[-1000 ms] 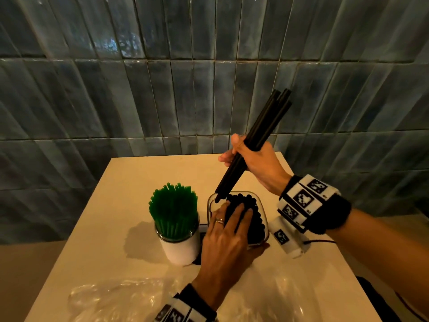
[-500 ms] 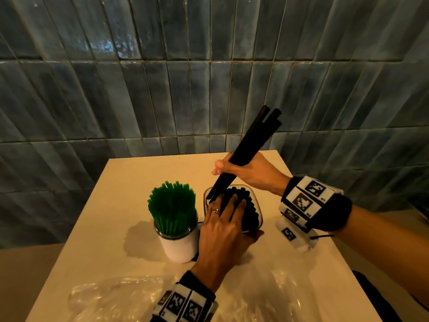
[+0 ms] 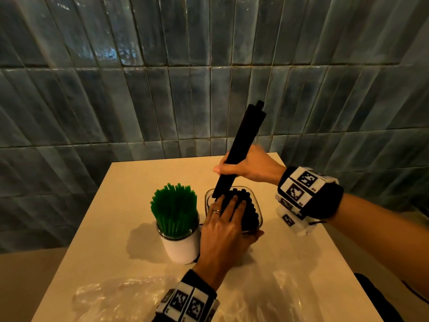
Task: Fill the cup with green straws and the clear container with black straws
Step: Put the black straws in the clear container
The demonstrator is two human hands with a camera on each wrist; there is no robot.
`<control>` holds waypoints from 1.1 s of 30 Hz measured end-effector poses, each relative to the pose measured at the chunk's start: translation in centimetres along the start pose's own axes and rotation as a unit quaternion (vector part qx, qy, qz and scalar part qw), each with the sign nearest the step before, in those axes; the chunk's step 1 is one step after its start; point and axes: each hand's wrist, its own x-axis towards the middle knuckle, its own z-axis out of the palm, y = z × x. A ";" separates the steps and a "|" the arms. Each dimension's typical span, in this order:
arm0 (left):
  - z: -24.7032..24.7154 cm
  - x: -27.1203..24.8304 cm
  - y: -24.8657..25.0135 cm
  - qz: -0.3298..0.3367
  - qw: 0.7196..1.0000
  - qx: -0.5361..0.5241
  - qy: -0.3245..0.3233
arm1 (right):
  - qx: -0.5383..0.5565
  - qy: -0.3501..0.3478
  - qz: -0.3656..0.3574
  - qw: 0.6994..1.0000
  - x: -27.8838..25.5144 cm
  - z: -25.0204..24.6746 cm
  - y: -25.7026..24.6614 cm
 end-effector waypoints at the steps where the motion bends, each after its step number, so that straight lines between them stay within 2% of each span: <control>1: 0.0 0.0 0.0 -0.001 1.000 0.002 -0.001 | -0.016 -0.019 -0.008 1.000 0.0 -0.1 -0.2; 6: 0.1 -0.3 0.3 0.008 1.000 0.015 0.014 | -0.085 -0.115 -0.051 0.988 0.5 -0.3 -1.4; 12: -0.2 -0.5 0.7 0.001 1.000 0.006 0.017 | -0.167 -0.221 -0.030 0.960 1.3 1.2 -2.7; 15: -0.4 -0.2 0.6 -0.001 1.000 0.010 0.019 | -0.161 -0.232 0.002 0.959 1.1 2.6 -2.0; 18: -0.3 0.1 0.4 0.005 1.000 0.002 0.018 | -0.199 -0.201 0.029 0.959 1.2 2.2 -2.0; 20: -0.1 0.2 0.3 0.003 1.000 0.011 0.009 | -0.157 -0.130 0.020 0.979 1.3 1.4 -2.6; 22: 0.0 0.2 0.3 0.001 1.000 0.021 -0.001 | -0.036 -0.020 -0.041 0.998 1.3 0.9 -3.5; 23: -0.1 0.1 0.4 -0.001 1.000 0.025 -0.006 | 0.005 0.025 -0.080 0.996 1.3 0.7 -3.8; 25: -0.1 0.1 0.4 -0.002 1.000 0.025 -0.007 | 0.003 0.055 -0.134 0.989 1.1 0.6 -4.7; 27: -0.1 0.2 0.4 0.001 1.000 0.025 -0.003 | -0.064 -0.007 -0.120 0.991 0.9 0.8 -5.1; 30: 0.1 0.2 0.2 0.012 1.000 0.013 -0.002 | -0.155 -0.136 -0.050 0.977 0.7 2.1 -3.8; 33: 0.3 0.1 0.1 0.019 1.000 0.001 0.009 | -0.159 -0.150 -0.044 0.975 0.4 3.4 -2.7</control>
